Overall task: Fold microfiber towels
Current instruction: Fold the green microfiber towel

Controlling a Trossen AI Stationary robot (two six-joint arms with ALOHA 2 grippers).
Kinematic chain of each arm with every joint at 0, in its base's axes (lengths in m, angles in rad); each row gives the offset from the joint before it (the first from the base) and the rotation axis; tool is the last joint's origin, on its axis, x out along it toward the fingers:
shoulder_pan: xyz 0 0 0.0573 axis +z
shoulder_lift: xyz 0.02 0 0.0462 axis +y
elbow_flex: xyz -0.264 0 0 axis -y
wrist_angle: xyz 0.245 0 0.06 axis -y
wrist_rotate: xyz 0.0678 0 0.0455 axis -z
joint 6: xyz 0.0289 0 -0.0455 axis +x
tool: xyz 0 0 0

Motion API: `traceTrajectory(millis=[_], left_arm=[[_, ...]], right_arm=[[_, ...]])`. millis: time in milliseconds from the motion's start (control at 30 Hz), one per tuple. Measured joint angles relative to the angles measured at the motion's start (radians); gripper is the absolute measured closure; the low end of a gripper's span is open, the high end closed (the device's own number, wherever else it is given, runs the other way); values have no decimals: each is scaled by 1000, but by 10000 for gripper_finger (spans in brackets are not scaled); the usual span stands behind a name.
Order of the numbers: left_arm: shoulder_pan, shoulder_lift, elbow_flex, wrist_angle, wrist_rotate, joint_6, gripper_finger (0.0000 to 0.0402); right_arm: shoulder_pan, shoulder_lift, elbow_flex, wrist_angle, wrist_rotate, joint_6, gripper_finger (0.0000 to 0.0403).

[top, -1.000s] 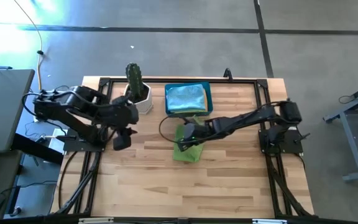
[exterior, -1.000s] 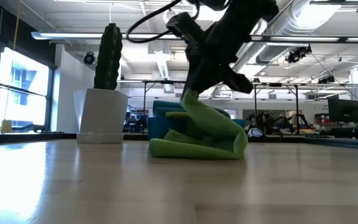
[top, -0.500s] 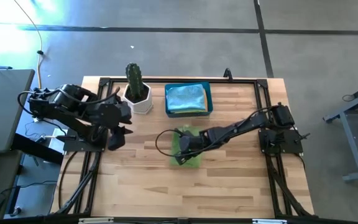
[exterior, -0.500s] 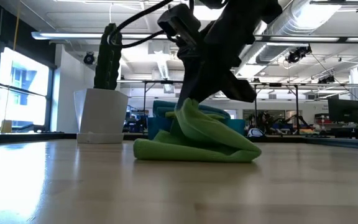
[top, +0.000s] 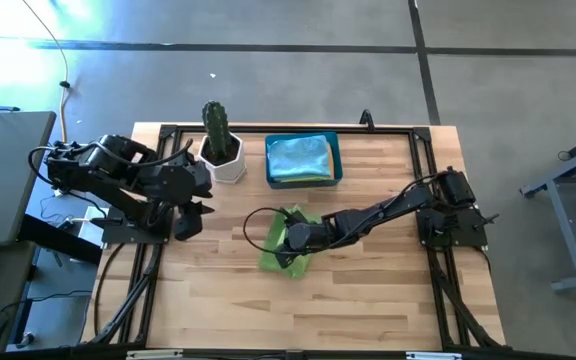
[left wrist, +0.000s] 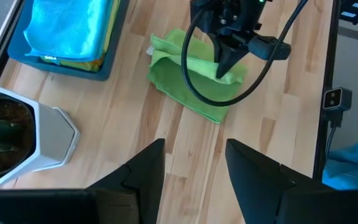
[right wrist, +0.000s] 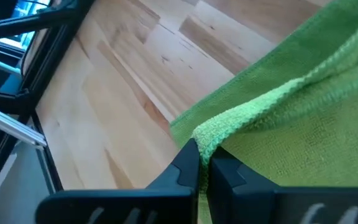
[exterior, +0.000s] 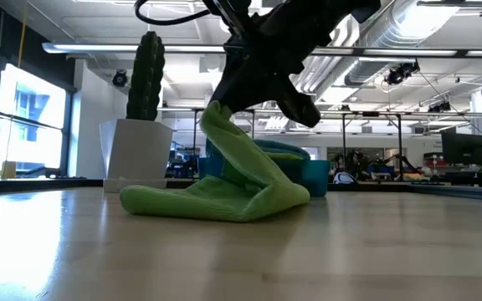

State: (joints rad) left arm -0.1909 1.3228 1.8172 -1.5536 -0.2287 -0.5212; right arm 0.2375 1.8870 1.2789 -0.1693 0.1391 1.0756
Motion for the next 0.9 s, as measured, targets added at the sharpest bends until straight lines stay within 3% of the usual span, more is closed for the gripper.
traceTrajectory(millis=[700, 900], left_arm=[[-53, 1, -5, 7, -23, -40, 243], [-54, 1, -5, 5, -30, -63, 243]], right_arm=[[-9, 119, 0, 329, 16, -89, 402], [-20, 151, -1, 352, 15, -88, 402]])
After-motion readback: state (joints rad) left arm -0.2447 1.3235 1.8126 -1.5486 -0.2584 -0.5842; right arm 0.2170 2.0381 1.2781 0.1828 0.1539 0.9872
